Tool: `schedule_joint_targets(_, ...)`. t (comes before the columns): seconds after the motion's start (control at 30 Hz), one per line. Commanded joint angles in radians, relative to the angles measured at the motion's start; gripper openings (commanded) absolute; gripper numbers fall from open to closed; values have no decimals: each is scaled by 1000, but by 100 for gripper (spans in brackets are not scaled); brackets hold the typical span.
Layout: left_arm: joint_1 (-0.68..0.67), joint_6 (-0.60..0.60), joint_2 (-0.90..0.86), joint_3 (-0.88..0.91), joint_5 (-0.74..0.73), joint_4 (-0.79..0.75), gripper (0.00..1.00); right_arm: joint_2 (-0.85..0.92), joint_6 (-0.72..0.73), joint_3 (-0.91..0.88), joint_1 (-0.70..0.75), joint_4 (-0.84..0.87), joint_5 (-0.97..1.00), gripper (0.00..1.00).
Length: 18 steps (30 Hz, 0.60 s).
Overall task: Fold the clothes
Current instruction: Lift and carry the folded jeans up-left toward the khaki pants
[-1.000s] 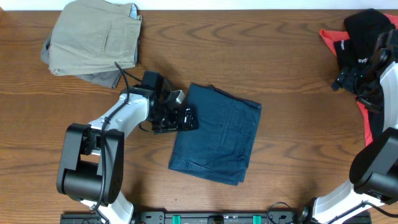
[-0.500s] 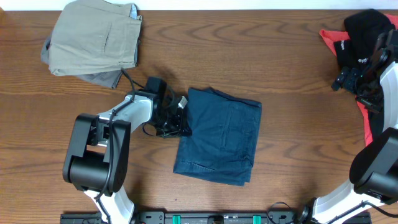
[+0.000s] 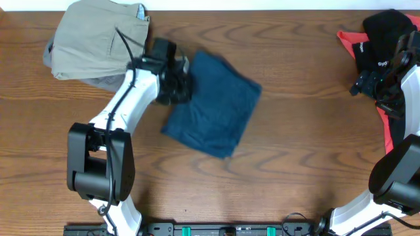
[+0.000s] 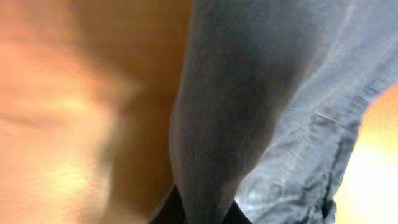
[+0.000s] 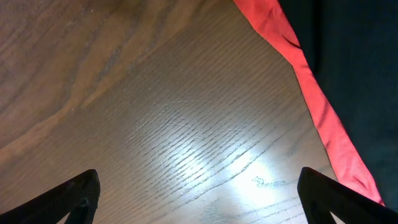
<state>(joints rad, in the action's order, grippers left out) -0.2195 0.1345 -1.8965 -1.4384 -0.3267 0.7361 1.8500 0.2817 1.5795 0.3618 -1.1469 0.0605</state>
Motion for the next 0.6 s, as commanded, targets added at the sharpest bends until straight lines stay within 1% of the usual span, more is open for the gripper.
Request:
schedule_joint_targets(0.0,34,8,-4,-107,188,1,6,2,14,1,10,0,7,99)
schedule_joint_targets(0.07,56,-3,-4,-153,225,2,6,2,13,1,10,0,7,99)
schedule_joint_targets(0.2,109,-72,-4,-218,275,7,6,2,14,1,10,0,7,99)
schedule_joint_targets(0.47,228,-197,-6,-303,294,11,6,2,14,1,10,0,7,99)
schedule_joint_targets(0.57,253,-253,-6,-317,294,1,6,2,13,1,10,0,7,99)
